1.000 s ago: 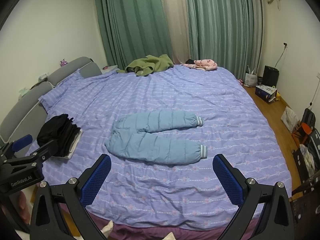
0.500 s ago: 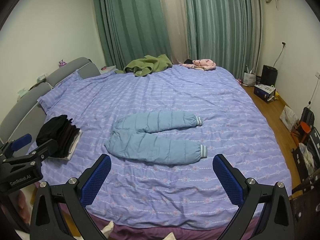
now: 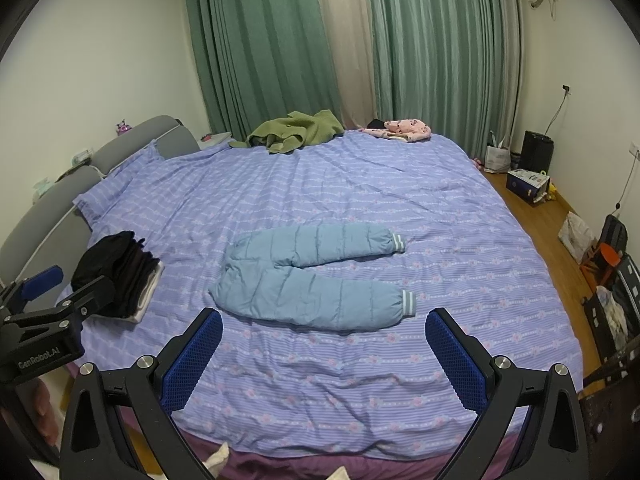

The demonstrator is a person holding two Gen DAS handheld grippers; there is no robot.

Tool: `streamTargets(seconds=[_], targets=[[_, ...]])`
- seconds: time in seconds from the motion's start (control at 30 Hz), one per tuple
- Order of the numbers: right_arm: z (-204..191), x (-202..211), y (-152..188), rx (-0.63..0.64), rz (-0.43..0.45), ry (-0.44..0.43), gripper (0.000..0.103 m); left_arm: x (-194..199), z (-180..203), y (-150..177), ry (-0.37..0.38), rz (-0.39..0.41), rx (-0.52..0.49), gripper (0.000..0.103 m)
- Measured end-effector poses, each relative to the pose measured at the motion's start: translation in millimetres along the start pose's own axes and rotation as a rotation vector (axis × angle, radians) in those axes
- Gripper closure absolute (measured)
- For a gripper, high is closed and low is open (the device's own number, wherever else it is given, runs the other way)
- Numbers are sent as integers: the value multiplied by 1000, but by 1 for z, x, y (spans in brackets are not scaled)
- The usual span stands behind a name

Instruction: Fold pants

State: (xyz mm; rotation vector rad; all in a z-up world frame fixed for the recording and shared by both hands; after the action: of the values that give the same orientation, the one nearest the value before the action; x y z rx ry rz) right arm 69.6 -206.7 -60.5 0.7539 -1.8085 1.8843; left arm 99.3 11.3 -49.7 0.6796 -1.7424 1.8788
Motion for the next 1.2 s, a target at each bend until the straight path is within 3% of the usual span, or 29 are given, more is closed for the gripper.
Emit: streamTargets(seconds=[0.67,0.97,1.2], targets=[[-11,-3,2,-43,-20,40,0,-9,-20,-1,47,-22,-38,0],[-25,-16,8,-84,-40,102,0,-38,-31,-3,81,-64,-75,0],[-21,-34,-5,-46,-28,139,0,-69,-22,-15,87,-66,-87,0]])
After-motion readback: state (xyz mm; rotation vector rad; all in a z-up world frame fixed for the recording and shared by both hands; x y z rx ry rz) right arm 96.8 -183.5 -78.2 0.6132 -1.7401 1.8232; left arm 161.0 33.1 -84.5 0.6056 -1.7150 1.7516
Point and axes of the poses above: each gripper's, at about its wrist camera, not at the fingertips, and x roughly against the way its jaws point, z to its right, y to its underside, the point moved 10 cm from there along -x, roughly the way its jaws point, and after that the axes turned 8 degrees about x, right-handed, at the moved point
